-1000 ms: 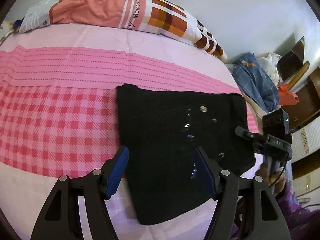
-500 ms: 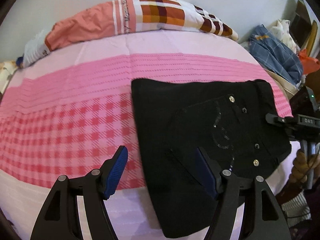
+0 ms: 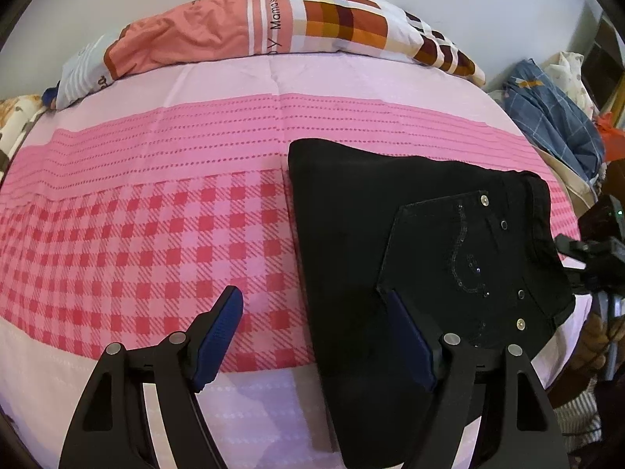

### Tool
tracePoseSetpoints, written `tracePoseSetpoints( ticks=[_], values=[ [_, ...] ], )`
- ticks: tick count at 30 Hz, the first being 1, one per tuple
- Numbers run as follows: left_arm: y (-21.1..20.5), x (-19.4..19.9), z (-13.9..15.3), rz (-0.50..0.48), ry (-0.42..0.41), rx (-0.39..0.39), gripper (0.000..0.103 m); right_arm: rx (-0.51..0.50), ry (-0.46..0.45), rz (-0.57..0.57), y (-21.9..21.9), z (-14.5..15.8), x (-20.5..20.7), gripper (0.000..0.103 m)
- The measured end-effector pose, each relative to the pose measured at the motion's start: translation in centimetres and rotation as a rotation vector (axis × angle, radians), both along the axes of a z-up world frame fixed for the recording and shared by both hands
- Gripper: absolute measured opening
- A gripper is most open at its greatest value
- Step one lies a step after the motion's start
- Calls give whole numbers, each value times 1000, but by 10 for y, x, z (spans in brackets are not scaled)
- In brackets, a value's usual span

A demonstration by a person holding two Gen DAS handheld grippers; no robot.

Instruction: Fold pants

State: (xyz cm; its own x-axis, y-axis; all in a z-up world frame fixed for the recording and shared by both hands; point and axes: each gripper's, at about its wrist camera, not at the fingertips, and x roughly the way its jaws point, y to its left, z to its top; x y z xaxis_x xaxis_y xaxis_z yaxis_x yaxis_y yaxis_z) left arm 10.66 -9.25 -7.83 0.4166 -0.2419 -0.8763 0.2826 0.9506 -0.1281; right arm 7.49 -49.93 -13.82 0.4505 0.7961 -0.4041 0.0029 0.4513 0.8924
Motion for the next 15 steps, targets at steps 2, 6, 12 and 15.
tracePoseSetpoints(
  ticks=[2, 6, 12, 15],
  values=[
    [-2, 1, -1, -3, -6, 23, 76, -43, -12, -20, -6, 7, -5, 61],
    [-4, 3, -3, -8, -26, 48, 78, -168, -65, -44, -15, 27, -12, 79],
    [-10, 2, -5, -29, -58, 105, 81, -321, -66, 10, 1, 28, -8, 83],
    [-14, 1, -4, -39, -79, 134, 83, -333, -56, 36, 11, 21, -3, 83]
  ],
)
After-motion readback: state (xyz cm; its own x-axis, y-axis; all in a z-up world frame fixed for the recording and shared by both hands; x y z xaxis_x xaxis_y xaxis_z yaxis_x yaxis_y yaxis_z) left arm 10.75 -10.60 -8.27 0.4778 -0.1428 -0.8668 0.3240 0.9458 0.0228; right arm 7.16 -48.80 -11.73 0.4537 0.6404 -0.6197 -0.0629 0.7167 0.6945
